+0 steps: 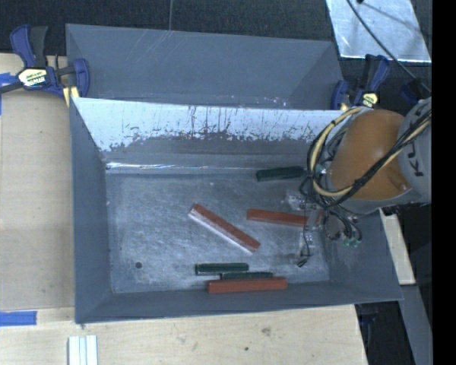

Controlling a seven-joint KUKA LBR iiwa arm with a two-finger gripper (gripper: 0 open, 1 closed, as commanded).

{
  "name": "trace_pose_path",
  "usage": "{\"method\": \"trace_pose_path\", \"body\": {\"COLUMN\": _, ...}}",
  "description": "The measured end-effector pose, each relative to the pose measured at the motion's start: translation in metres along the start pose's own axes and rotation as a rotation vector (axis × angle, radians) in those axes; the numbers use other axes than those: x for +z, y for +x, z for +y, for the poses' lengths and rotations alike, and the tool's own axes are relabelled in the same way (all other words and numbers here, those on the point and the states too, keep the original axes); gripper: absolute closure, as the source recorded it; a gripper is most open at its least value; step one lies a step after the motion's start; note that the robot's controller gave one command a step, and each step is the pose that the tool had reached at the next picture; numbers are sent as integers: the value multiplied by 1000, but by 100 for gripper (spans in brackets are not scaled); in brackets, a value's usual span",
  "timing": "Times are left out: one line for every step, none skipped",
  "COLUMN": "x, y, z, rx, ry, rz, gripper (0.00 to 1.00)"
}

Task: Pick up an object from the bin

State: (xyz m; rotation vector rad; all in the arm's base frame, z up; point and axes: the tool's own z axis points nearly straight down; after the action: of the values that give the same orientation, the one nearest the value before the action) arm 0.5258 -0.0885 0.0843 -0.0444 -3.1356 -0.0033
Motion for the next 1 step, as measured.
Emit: {"method": "trace_pose_path", "body": {"x": -61, "y": -14, "z": -15, "rx": -215, "ry": 5, "rz": -14, "gripper": 0}}
